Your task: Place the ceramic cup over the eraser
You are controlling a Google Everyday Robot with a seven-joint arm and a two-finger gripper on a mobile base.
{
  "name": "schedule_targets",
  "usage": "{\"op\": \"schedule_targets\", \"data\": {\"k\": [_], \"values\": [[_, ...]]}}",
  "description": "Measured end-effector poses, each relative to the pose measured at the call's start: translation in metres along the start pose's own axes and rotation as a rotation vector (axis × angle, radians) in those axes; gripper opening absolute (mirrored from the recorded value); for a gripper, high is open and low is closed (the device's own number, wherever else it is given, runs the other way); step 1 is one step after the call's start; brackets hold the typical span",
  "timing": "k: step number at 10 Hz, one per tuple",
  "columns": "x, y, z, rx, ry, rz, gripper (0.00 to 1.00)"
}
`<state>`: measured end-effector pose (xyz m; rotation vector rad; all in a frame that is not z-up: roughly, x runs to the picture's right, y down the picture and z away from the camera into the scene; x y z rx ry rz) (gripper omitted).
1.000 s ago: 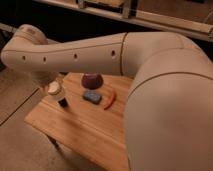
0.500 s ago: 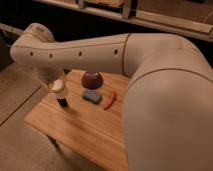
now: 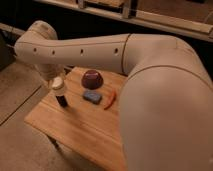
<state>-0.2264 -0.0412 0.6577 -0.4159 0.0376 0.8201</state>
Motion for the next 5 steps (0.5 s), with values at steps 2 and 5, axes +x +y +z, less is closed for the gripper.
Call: {"op": "schedule_targets", "data": {"k": [2,5], "values": [[-0.0076,0.0017,-0.0002,-0.03,-0.019,-0.014,0.0],[-0.0089,0.0021,0.0019,-0.059,-0.008,-0.018,0.0]]}}
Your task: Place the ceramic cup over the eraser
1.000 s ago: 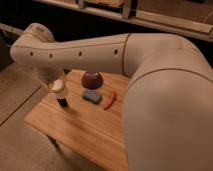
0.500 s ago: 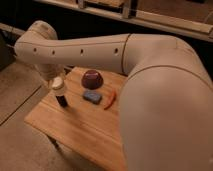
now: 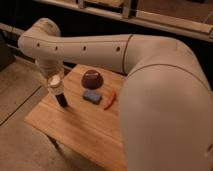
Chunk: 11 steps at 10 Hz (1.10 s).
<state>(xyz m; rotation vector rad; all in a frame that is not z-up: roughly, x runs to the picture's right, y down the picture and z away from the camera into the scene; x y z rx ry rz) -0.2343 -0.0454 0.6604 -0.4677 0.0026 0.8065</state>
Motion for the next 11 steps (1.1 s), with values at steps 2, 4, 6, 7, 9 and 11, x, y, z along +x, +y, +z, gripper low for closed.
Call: {"op": "schedule_targets", "data": {"k": [2,4,6,7,9,11], "values": [[-0.001,0.002,0.003,-0.017,0.016,-0.003,0.0],[-0.003,0.0,0.004,-0.018,0.031,-0.005,0.0],[-0.002,-0.005,0.008,-0.01,0.056,0.001,0.0],[-0.002,-0.006,0.011,-0.011,0.065,0.003,0.0],[-0.002,-0.007,0.02,-0.018,0.085,0.006,0.0],[-0.003,-0.006,0.025,-0.025,0.096,0.006,0.0]]}}
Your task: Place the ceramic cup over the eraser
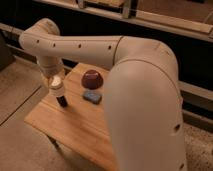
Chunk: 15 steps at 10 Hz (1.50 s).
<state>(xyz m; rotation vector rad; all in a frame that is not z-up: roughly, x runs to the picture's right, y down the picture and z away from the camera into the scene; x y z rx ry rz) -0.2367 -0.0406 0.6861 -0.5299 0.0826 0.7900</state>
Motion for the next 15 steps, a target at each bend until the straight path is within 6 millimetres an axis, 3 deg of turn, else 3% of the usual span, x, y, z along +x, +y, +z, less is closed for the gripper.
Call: {"op": "schedule_targets", "data": {"k": [15], "values": [[0.005,-0.001,0.061,-0.046,0.098,0.008,0.0]]}}
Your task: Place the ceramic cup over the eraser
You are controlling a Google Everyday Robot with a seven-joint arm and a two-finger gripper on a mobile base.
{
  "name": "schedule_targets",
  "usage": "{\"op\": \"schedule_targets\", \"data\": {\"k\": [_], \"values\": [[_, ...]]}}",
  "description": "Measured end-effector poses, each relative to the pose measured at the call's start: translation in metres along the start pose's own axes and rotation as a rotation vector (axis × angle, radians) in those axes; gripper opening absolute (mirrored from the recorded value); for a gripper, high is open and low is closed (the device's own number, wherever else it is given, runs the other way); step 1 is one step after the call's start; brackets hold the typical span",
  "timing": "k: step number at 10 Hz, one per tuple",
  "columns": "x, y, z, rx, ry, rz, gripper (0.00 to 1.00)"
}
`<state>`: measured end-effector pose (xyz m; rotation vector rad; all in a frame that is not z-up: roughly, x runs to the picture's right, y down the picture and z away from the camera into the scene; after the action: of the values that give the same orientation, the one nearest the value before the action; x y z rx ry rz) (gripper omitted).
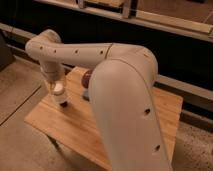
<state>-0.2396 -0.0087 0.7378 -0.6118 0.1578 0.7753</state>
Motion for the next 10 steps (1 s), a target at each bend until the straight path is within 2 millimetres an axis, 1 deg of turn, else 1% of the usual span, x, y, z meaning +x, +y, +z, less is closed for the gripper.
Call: {"op": "schedule_targets", "data": {"k": [3,10], "values": [[0.004,-0.001,0.017,-0.01,0.026,0.006,0.0],[0.004,-0.002,0.035,-0.016,0.06,0.006,0.0]]}}
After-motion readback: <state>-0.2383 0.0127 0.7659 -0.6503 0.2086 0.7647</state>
